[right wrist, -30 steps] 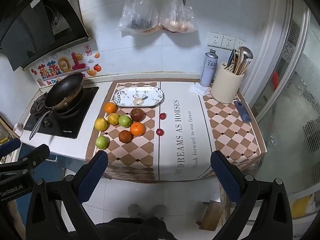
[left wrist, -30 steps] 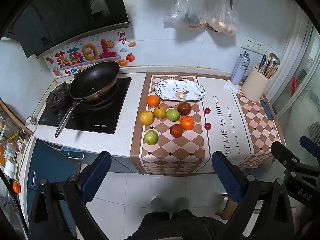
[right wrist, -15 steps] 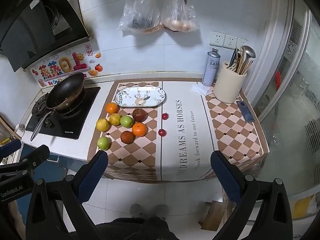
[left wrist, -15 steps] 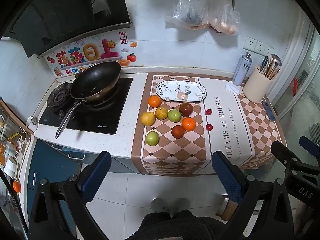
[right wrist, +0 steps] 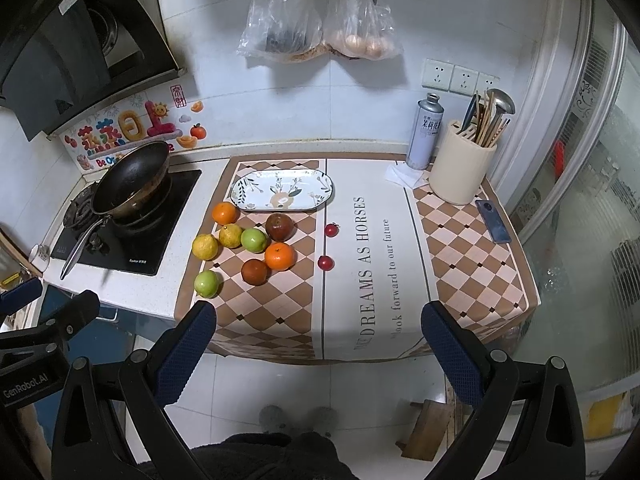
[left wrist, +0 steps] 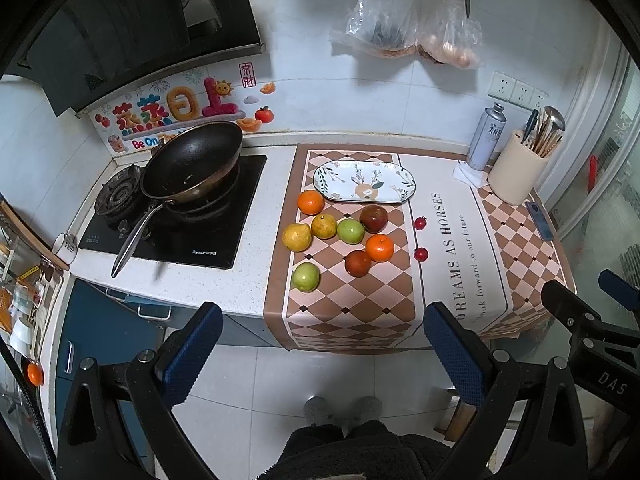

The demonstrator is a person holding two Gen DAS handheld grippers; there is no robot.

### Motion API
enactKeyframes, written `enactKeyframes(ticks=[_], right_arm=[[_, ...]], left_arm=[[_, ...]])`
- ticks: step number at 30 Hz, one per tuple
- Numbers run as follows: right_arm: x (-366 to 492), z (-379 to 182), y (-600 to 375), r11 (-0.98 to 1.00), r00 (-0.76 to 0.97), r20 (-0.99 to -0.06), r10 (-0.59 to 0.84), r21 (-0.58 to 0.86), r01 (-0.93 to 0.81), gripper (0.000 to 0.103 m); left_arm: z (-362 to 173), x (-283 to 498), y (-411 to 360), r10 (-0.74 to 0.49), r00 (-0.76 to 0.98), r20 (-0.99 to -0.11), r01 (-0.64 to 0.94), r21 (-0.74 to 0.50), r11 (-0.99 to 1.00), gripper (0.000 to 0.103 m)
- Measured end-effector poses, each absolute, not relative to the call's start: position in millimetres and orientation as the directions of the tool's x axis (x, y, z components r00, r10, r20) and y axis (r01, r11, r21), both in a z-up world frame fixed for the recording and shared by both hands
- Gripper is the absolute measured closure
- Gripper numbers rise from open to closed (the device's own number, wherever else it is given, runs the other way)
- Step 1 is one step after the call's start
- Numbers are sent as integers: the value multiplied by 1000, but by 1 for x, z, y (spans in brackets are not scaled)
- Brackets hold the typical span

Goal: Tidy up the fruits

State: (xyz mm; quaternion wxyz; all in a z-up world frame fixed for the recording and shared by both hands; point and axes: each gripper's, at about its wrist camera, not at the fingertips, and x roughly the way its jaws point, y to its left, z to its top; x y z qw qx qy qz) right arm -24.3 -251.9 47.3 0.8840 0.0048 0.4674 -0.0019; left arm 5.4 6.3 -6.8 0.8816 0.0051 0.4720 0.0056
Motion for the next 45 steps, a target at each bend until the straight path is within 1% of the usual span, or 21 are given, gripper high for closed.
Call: enactKeyframes(ticks=[20,45], right_arm=[[-25,48,-248,1000,564,-826,7,11,3,0],[-18,47,-249,1000,559,-829,8,16,9,0]], left_arm=[[-10,7,10,19,557,-831,-6,19,1000,0],[-2,9,16,19,561,-828,-4,19,1000,0]])
